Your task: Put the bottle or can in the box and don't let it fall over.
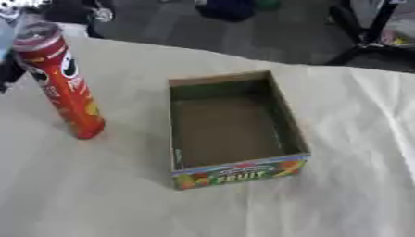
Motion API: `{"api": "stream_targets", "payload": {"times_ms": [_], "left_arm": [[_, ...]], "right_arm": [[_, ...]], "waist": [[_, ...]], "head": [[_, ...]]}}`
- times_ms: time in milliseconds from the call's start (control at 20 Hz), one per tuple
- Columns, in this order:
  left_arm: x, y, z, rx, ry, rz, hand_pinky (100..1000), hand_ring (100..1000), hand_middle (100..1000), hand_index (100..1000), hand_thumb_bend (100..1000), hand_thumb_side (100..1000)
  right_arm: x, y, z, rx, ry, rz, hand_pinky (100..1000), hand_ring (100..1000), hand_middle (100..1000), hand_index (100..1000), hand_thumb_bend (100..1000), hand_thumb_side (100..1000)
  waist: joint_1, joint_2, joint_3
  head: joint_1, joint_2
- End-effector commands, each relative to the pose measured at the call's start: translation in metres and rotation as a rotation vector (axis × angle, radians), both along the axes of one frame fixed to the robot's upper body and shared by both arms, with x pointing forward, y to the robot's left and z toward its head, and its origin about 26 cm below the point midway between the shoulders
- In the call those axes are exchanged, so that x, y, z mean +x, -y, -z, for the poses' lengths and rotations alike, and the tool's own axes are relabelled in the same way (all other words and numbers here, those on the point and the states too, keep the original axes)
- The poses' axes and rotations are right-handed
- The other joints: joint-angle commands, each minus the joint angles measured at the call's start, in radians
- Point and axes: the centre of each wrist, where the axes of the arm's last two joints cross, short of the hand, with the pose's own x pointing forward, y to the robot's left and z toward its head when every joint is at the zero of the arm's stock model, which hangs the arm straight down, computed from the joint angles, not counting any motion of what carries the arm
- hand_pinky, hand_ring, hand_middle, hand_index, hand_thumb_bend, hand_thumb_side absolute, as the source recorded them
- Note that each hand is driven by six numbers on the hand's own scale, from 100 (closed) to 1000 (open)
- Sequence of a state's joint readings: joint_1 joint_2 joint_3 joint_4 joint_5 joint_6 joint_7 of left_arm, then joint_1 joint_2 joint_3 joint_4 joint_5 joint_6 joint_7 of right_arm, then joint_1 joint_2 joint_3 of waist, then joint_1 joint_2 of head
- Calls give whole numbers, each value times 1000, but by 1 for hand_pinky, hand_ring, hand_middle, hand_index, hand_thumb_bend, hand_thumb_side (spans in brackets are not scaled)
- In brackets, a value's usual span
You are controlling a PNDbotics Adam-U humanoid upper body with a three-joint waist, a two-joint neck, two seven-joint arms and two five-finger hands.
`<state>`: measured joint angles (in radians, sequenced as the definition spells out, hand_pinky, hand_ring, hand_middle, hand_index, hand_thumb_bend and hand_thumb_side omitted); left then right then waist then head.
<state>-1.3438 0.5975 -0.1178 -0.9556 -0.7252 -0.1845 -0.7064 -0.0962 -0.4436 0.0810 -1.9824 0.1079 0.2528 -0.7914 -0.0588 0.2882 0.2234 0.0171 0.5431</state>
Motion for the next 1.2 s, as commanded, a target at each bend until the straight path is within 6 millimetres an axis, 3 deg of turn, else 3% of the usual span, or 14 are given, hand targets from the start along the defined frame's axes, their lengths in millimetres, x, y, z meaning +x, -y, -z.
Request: {"api": "stream_targets", "payload": {"times_ms": [50,600,900,1200], "left_arm": [[-12,-3,-25,-30,63,-1,753,864,857,885,100,1000],[-7,-5,-20,-57,67,-29,764,878,868,890,100,1000],[-9,-28,-14,-44,-4,-51,765,878,869,893,100,1000],[-28,-53,-18,-74,-34,3,766,879,883,913,100,1000]], "right_arm": [[-1,0,-7,-1,22,-1,374,691,899,946,100,711],[-1,0,-8,-4,27,-3,375,692,900,947,100,709],[-2,2,-7,-4,26,7,375,692,900,947,100,707],[-3,4,-5,-6,24,20,376,693,901,947,100,704]], "waist": [[6,-13,0],[10,-9,-5],[12,-10,6],[14,-15,23]], "head": [[7,-1],[12,-7],[2,-2],[-18,4]]}}
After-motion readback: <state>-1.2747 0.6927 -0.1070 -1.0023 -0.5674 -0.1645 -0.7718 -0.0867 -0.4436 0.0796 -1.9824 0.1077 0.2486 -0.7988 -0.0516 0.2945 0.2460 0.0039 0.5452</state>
